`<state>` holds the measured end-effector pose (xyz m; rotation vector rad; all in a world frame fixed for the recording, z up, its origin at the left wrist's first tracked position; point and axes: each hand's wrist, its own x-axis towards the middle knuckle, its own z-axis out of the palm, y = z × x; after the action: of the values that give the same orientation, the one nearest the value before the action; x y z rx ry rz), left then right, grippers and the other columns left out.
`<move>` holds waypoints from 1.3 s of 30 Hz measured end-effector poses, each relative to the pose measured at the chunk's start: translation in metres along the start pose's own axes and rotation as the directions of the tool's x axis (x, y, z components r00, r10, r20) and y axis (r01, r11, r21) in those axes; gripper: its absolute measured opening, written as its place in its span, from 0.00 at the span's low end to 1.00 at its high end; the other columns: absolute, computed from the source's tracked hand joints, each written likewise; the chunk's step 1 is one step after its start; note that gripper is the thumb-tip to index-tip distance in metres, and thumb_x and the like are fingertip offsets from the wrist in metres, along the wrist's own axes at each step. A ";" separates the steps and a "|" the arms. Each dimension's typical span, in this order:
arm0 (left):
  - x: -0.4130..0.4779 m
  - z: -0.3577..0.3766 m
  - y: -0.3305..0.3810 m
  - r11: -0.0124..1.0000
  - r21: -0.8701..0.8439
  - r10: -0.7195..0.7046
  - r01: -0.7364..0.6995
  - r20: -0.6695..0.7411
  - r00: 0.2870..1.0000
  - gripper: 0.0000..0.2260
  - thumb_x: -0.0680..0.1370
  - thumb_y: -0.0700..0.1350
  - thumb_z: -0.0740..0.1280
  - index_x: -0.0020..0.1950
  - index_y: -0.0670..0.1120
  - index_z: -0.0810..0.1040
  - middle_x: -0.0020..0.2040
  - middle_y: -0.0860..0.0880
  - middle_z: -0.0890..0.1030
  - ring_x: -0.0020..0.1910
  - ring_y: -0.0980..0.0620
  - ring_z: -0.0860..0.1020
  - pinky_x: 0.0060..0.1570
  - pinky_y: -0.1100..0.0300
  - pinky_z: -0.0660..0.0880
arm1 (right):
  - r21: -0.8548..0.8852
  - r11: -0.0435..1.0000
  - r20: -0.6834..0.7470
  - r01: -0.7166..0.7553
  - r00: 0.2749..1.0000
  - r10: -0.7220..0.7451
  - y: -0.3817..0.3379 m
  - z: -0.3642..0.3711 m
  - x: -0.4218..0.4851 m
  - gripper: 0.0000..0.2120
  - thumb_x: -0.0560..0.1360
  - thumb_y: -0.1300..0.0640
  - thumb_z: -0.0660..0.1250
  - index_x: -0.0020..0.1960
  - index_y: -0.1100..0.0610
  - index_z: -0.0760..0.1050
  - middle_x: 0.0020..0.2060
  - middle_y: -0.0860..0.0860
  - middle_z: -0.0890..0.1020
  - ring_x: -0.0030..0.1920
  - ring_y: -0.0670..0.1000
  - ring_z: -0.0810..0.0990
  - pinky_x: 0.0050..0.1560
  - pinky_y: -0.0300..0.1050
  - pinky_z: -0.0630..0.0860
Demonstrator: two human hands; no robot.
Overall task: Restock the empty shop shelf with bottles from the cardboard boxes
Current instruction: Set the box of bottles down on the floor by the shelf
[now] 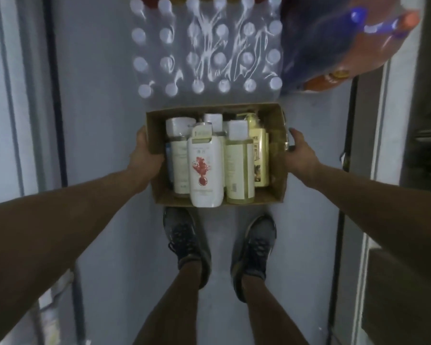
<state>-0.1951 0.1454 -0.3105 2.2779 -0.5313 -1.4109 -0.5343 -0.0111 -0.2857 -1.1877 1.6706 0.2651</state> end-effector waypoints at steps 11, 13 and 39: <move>0.018 -0.012 -0.041 0.998 0.064 -0.017 0.011 0.099 0.995 0.33 0.83 0.42 0.69 0.80 0.64 0.59 0.65 0.49 0.79 0.61 0.42 0.81 0.52 0.37 0.85 | -0.142 0.985 -0.073 0.099 0.991 -0.110 0.027 0.018 0.028 0.27 0.82 0.44 0.67 0.79 0.40 0.64 0.61 0.51 0.83 0.59 0.60 0.83 0.62 0.65 0.82; 0.018 -0.013 -0.044 0.999 0.049 -0.002 -0.002 0.075 0.997 0.30 0.82 0.43 0.70 0.79 0.63 0.62 0.66 0.50 0.79 0.62 0.45 0.81 0.57 0.38 0.84 | -0.138 0.984 -0.090 0.113 0.988 -0.126 0.030 0.016 0.030 0.24 0.81 0.46 0.67 0.76 0.39 0.68 0.60 0.50 0.83 0.58 0.59 0.83 0.61 0.64 0.83; -0.191 -0.113 0.092 0.987 -0.018 0.161 -0.160 0.139 0.977 0.30 0.82 0.33 0.70 0.77 0.60 0.73 0.56 0.57 0.87 0.53 0.54 0.87 0.42 0.56 0.85 | -0.111 0.957 -0.194 0.269 0.938 -0.286 0.006 -0.097 -0.195 0.14 0.82 0.62 0.66 0.65 0.51 0.78 0.44 0.52 0.85 0.44 0.57 0.85 0.49 0.63 0.85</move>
<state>-0.1825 0.1820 -0.0735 2.0886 -0.7358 -1.4953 -0.5998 0.0395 -0.0843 -1.5399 1.6553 0.0336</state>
